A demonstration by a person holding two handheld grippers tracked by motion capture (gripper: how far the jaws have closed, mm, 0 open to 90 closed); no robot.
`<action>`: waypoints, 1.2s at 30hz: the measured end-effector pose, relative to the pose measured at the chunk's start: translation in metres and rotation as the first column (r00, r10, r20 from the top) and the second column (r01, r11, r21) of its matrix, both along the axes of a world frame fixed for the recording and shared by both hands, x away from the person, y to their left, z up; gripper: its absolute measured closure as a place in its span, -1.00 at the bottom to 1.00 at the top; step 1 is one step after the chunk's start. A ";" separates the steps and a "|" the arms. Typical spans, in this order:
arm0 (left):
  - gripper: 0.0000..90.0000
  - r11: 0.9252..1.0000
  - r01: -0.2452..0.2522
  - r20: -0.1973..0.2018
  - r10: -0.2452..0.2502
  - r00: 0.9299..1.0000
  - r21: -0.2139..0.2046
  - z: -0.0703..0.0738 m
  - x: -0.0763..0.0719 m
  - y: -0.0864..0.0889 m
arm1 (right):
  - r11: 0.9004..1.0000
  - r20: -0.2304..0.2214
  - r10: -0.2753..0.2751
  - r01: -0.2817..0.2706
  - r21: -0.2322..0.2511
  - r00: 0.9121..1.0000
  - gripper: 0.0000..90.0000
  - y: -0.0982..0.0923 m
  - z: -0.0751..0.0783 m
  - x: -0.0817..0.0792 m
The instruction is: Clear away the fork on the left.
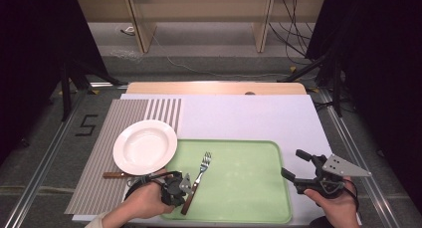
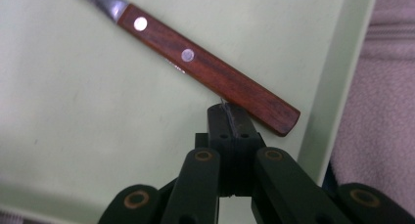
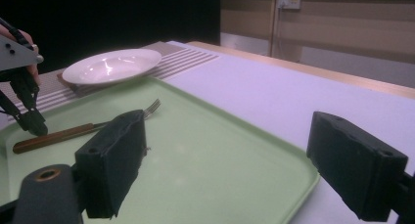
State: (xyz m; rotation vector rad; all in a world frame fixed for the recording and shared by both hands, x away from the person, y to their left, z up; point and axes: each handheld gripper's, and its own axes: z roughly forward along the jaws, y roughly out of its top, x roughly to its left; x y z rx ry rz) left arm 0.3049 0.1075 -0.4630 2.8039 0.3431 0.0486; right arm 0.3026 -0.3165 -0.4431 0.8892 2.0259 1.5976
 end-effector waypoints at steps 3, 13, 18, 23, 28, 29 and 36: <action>0.99 0.999 0.025 -0.001 -0.025 1.000 -0.024 -0.001 -0.001 -0.005 | 1.000 0.000 0.000 0.000 0.000 1.000 -0.65 0.000 0.000 0.000; 0.98 0.995 0.046 0.008 -0.046 0.999 -0.085 -0.003 -0.003 -0.017 | 1.000 0.000 0.001 -0.001 0.002 1.000 -0.65 0.000 0.000 0.000; 0.98 0.994 0.051 0.017 -0.049 0.999 -0.094 -0.003 -0.003 -0.020 | 1.000 -0.001 0.001 -0.001 -0.002 1.000 -0.65 0.000 0.000 0.000; 0.97 0.993 0.055 0.029 -0.053 0.998 -0.106 -0.004 -0.002 -0.023 | 1.000 -0.001 0.002 -0.002 -0.002 1.000 -0.65 0.000 0.000 0.000; 0.95 0.993 0.061 0.043 -0.057 0.997 -0.103 -0.004 -0.003 -0.027 | 1.000 0.000 0.002 -0.002 -0.001 1.000 -0.65 0.000 0.000 0.000; 0.94 0.993 0.063 0.045 -0.059 0.997 -0.102 -0.004 -0.003 -0.028 | 1.000 0.000 0.002 -0.002 -0.001 1.000 -0.65 0.000 0.000 0.000; 0.92 0.992 0.067 0.051 -0.062 0.997 -0.104 -0.004 -0.002 -0.030 | 1.000 -0.001 0.002 -0.002 -0.002 1.000 -0.65 0.000 0.000 0.000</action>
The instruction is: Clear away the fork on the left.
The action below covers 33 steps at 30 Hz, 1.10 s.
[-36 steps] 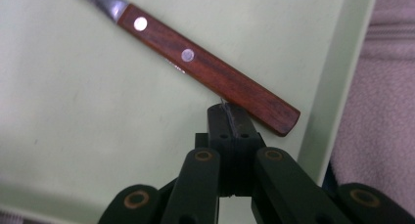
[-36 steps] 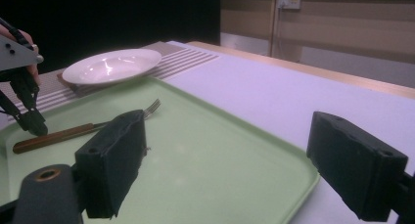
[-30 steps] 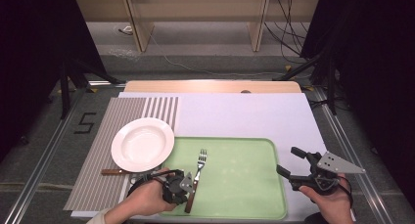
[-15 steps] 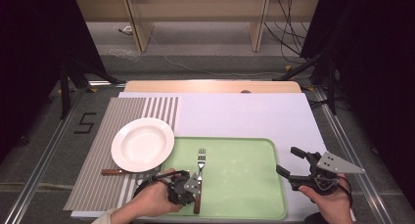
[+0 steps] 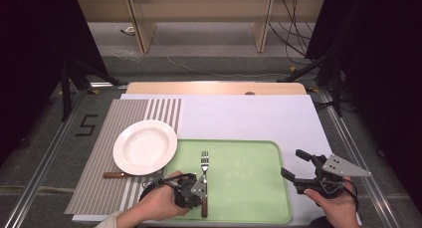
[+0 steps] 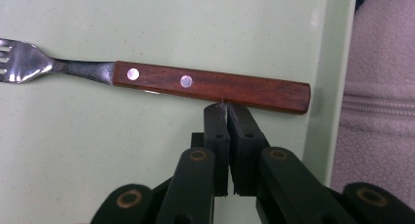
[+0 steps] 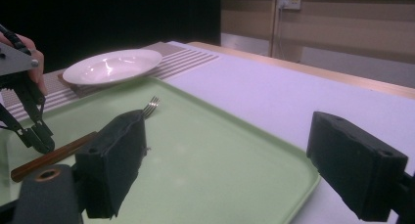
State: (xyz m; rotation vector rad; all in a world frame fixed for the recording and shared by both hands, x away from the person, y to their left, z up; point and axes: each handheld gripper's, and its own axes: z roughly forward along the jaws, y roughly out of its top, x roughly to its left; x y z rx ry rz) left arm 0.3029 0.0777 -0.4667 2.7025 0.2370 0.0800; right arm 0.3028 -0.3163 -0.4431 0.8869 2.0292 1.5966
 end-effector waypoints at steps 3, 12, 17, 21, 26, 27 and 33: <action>0.90 1.000 -0.005 0.003 0.005 1.000 -0.004 0.000 0.000 0.001 | 1.000 0.000 0.001 -0.001 0.001 1.000 -0.65 0.000 0.000 0.000; 0.77 0.999 -0.013 0.041 0.014 0.999 -0.031 0.005 0.001 0.010 | 1.000 0.006 -0.001 0.001 0.003 1.000 -0.65 0.000 0.000 0.000; 0.67 0.997 -0.047 0.047 0.050 0.998 -0.056 0.007 0.004 0.020 | 1.000 0.005 -0.001 0.001 0.002 1.000 -0.65 -0.001 0.000 0.000; 0.51 0.995 -0.062 0.068 0.067 0.995 -0.082 0.010 0.006 0.029 | 1.000 0.005 -0.002 0.002 0.002 1.000 -0.65 -0.001 0.000 0.000; 0.33 0.989 -0.083 0.083 0.093 0.992 -0.125 0.013 0.007 0.038 | 1.000 0.006 -0.001 0.001 0.002 1.000 -0.65 0.000 0.000 0.000; 0.26 0.988 -0.086 0.091 0.098 0.991 -0.131 0.013 0.008 0.040 | 1.000 0.006 -0.001 0.001 0.002 1.000 -0.65 0.000 0.000 0.000; 0.00 0.975 -0.131 0.084 0.147 0.986 -0.177 0.015 0.008 0.052 | 1.000 0.005 -0.001 0.001 0.000 1.000 -0.65 -0.001 0.000 -0.001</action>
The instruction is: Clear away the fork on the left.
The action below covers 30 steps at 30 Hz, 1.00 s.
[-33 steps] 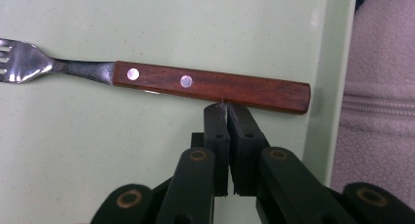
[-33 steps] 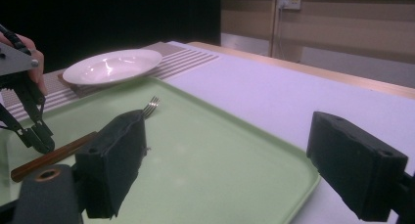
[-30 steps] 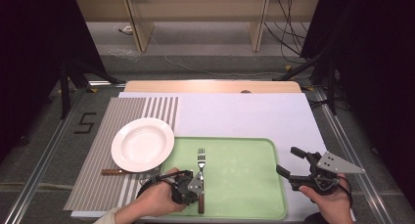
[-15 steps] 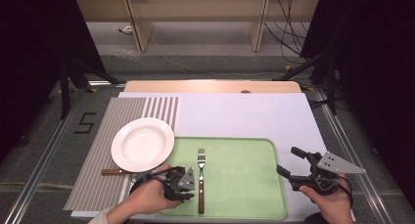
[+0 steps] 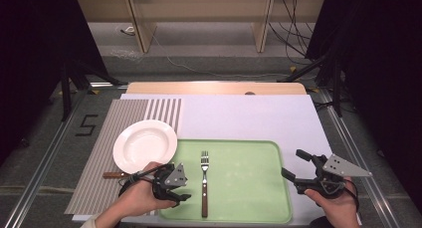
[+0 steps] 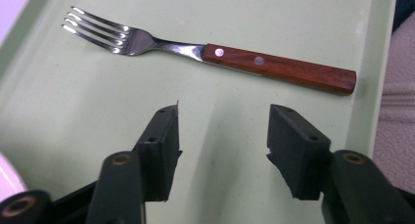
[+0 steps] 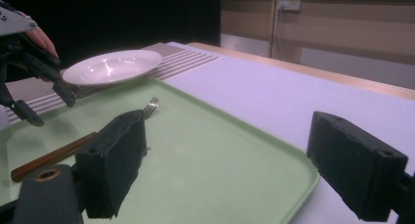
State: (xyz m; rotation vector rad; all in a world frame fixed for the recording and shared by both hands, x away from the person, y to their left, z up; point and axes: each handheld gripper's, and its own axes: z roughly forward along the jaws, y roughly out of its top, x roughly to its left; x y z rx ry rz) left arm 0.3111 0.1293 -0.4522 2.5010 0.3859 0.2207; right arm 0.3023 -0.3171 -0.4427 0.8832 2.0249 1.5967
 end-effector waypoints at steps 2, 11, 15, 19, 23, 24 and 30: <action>-0.09 1.000 -0.013 0.003 0.013 1.000 -0.018 0.001 0.000 0.004 | 1.000 0.001 0.000 0.000 0.001 1.000 -0.65 0.000 0.000 0.000; -0.65 0.987 -0.134 0.027 0.136 0.990 -0.088 0.001 0.003 0.021 | 1.000 0.002 -0.001 0.001 0.000 1.000 -0.65 0.000 0.000 0.000; -0.74 0.982 -0.162 0.039 0.167 0.985 -0.093 0.000 0.002 0.030 | 1.000 0.003 -0.001 0.001 0.001 1.000 -0.65 0.000 0.000 0.000; -0.75 0.977 -0.181 0.036 0.186 0.982 -0.114 0.000 0.003 0.039 | 1.000 0.003 -0.001 0.001 0.001 1.000 -0.65 0.000 0.000 0.000; -0.74 0.971 -0.204 0.038 0.211 0.977 -0.125 -0.001 0.004 0.049 | 1.000 0.002 -0.001 0.001 -0.001 1.000 -0.65 0.000 0.000 0.000; -0.73 0.970 -0.208 0.040 0.214 0.976 -0.125 -0.002 0.004 0.051 | 1.000 0.002 -0.001 0.001 0.000 1.000 -0.65 0.000 0.000 0.000; -0.72 0.957 -0.248 0.045 0.257 0.965 -0.153 -0.003 0.003 0.066 | 1.000 0.002 -0.001 0.001 0.001 1.000 -0.65 0.000 0.000 0.000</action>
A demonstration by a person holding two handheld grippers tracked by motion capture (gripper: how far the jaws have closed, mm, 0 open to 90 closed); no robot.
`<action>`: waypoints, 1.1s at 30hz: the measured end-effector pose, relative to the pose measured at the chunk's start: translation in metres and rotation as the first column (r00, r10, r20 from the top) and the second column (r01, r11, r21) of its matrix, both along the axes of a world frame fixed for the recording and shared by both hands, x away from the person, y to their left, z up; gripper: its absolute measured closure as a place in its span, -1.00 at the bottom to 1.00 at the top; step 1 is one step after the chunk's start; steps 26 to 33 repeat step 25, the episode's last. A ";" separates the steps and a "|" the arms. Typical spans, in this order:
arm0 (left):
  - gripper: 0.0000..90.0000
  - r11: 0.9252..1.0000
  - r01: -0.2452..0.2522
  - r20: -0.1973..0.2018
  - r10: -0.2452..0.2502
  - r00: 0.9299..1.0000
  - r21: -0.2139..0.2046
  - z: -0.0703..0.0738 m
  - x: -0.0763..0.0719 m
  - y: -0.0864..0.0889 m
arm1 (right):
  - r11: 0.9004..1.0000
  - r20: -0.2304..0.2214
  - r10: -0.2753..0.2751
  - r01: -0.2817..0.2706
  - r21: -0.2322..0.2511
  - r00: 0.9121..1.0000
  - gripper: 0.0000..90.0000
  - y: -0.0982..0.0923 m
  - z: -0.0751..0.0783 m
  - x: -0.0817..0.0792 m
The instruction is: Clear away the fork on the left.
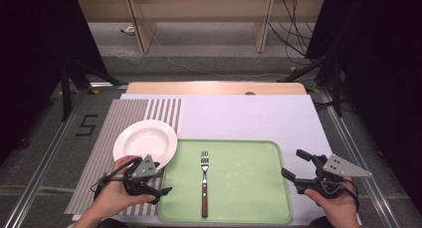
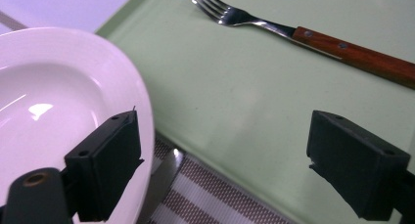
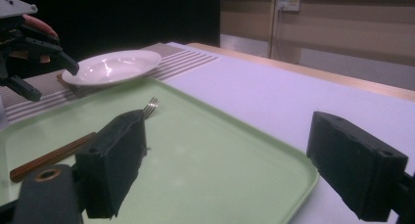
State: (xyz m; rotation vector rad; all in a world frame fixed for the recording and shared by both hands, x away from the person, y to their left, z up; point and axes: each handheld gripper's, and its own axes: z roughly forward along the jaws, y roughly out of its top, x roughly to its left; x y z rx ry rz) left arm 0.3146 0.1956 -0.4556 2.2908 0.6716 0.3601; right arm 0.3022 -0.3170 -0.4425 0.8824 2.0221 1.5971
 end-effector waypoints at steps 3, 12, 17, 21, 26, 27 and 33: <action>-0.71 1.000 -0.017 0.009 0.017 1.000 -0.004 0.000 0.000 0.007 | 1.000 0.001 -0.001 0.001 -0.001 1.000 -0.65 0.000 0.000 0.000; -0.69 0.997 -0.069 0.017 0.069 0.997 -0.018 -0.004 -0.002 0.029 | 1.000 0.003 -0.003 0.003 0.000 1.000 -0.65 -0.001 0.000 0.000; -0.69 0.995 -0.099 0.020 0.100 0.995 -0.028 -0.005 -0.002 0.039 | 1.000 0.002 -0.005 0.005 -0.001 1.000 -0.65 -0.001 0.000 -0.001; -0.68 0.994 -0.104 0.022 0.104 0.994 -0.040 -0.003 -0.002 0.040 | 1.000 0.002 -0.005 0.005 0.000 1.000 -0.65 -0.001 0.000 0.000; -0.66 0.994 -0.098 0.016 0.099 0.995 -0.043 -0.002 -0.002 0.035 | 1.000 0.001 -0.007 0.007 0.003 1.000 -0.65 -0.002 0.000 0.000; -0.66 0.994 -0.098 0.016 0.099 0.995 -0.043 -0.002 -0.002 0.035 | 1.000 0.001 -0.007 0.007 0.003 1.000 -0.65 -0.002 0.000 0.000; -0.66 0.994 -0.098 0.016 0.099 0.995 -0.043 -0.002 -0.002 0.035 | 1.000 0.001 -0.007 0.007 0.003 1.000 -0.65 -0.002 0.000 0.000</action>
